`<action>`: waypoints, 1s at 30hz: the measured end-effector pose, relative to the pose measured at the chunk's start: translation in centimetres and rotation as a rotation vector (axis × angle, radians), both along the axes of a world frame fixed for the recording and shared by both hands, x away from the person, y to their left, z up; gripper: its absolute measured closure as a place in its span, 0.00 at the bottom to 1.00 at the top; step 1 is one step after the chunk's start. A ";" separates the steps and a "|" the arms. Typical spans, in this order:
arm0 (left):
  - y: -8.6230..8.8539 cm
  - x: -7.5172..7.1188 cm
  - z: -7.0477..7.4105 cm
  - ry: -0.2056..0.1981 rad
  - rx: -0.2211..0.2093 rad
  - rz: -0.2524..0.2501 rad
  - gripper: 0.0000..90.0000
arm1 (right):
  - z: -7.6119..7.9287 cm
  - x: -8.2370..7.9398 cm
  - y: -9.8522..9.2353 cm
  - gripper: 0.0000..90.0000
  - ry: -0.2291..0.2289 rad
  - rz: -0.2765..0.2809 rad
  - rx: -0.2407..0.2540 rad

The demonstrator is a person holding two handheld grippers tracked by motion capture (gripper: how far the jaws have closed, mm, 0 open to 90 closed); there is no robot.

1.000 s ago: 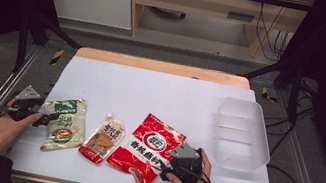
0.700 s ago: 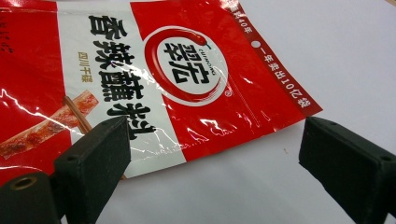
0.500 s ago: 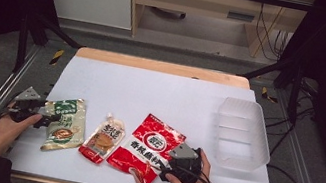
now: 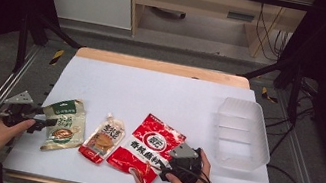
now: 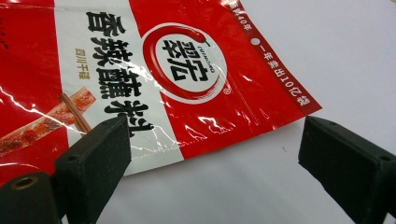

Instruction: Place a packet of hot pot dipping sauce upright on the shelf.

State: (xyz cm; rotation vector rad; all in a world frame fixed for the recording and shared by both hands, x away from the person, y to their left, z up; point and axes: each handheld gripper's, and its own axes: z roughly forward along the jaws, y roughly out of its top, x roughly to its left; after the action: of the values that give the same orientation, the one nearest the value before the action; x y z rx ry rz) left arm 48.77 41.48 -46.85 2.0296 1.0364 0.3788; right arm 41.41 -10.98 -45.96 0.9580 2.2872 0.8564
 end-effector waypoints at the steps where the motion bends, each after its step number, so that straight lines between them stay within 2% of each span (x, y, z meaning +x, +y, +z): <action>1: 0.0 0.1 -0.1 -0.002 -0.010 -0.003 0.34 | 0.0 0.0 0.0 0.11 0.000 0.001 -0.002; 3: -0.2 0.3 -0.1 -0.018 -0.007 0.006 0.32 | 0.0 0.0 0.1 0.11 0.000 0.001 -0.003; 6: -0.1 0.5 -0.2 -0.024 -0.004 0.017 0.40 | -0.1 0.1 0.1 0.11 0.001 0.004 -0.004; 9: 0.2 0.5 -0.1 -0.038 -0.001 0.046 0.55 | -0.1 0.1 0.1 0.11 0.003 0.000 -0.003; 11: 0.3 0.5 -0.2 -0.044 0.017 0.060 0.65 | -0.2 0.1 0.1 0.11 0.003 0.001 -0.002; 19: 0.3 0.8 -0.1 -0.044 0.050 0.103 0.77 | 0.0 0.0 0.2 0.12 -0.006 0.003 0.001; 23: 0.4 0.8 -0.1 -0.044 0.049 0.125 0.87 | 0.0 -0.1 0.2 0.12 -0.007 0.007 0.001; 25: 0.4 0.9 0.0 -0.049 0.055 0.128 0.94 | 0.0 -0.1 0.2 0.12 -0.007 0.008 0.005; 30: 0.4 0.9 0.0 -0.038 0.045 0.117 0.99 | 0.1 -0.1 0.2 0.12 -0.009 0.008 0.007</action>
State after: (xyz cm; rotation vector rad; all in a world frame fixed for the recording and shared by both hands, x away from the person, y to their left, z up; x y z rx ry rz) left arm 49.71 41.89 -46.83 1.9993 1.1351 0.5037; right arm 41.33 -10.82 -45.88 0.9468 2.2834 0.8705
